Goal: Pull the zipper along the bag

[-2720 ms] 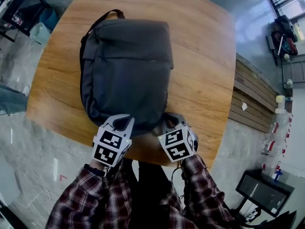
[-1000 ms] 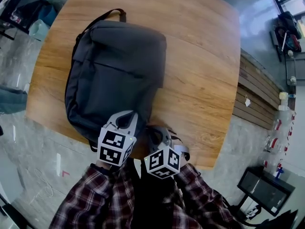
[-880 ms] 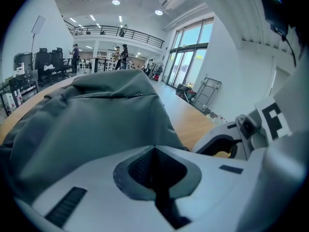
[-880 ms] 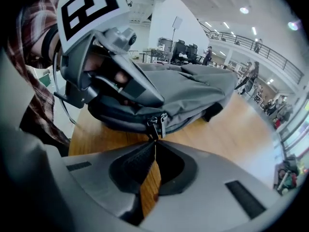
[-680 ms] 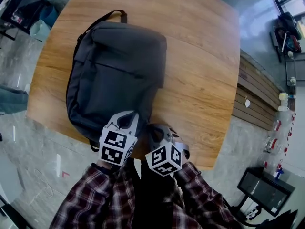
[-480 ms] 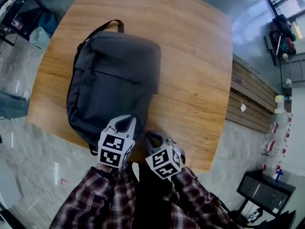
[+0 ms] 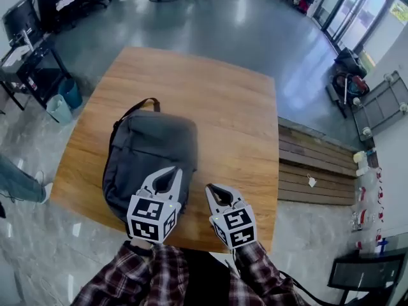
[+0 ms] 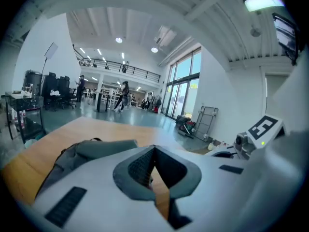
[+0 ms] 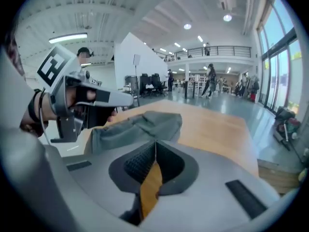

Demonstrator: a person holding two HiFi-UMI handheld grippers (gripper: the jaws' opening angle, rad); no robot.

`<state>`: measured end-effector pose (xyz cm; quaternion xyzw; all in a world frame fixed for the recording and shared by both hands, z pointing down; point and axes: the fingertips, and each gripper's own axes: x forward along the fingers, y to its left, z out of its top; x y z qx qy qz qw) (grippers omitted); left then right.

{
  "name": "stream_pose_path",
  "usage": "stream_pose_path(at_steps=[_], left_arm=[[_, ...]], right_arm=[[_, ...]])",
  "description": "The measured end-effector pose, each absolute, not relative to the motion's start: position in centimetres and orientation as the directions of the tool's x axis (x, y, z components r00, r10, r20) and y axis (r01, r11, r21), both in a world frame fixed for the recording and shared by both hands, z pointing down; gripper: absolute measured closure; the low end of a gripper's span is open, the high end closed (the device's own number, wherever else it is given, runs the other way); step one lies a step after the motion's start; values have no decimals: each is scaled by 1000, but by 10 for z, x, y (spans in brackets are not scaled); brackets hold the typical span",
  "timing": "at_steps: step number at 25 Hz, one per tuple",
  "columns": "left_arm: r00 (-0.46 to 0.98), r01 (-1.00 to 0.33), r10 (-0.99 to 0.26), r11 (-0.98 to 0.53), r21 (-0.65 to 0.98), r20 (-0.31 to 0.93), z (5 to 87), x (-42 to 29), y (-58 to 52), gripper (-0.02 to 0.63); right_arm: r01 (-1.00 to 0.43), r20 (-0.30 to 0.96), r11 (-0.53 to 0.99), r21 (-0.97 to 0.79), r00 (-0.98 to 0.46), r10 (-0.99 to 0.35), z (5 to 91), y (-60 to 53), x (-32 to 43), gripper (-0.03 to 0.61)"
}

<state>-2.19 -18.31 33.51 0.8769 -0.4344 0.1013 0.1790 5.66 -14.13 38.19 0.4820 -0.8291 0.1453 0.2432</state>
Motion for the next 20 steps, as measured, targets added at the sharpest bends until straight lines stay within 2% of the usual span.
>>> stream_pose_path(at_steps=[5, 10, 14, 20], left_arm=[[619, -785, -764, -596, 166, 183, 258, -6, -173, 606], [617, -785, -786, -608, 121, 48, 198, 1, -163, 606], [604, -793, -797, -602, 96, -14, 176, 2, -159, 606], [600, -796, -799, -600, 78, -22, 172, 6, -159, 606]], right_arm=[[-899, 338, 438, 18, -407, -849, 284, -160, 64, 563], [-921, 179, 389, 27, -378, -908, 214, -160, 70, 564], [-923, 115, 382, 36, -376, -919, 191, -153, 65, 565], [-929, 98, 370, 19, -367, -925, 189, -151, 68, 568]])
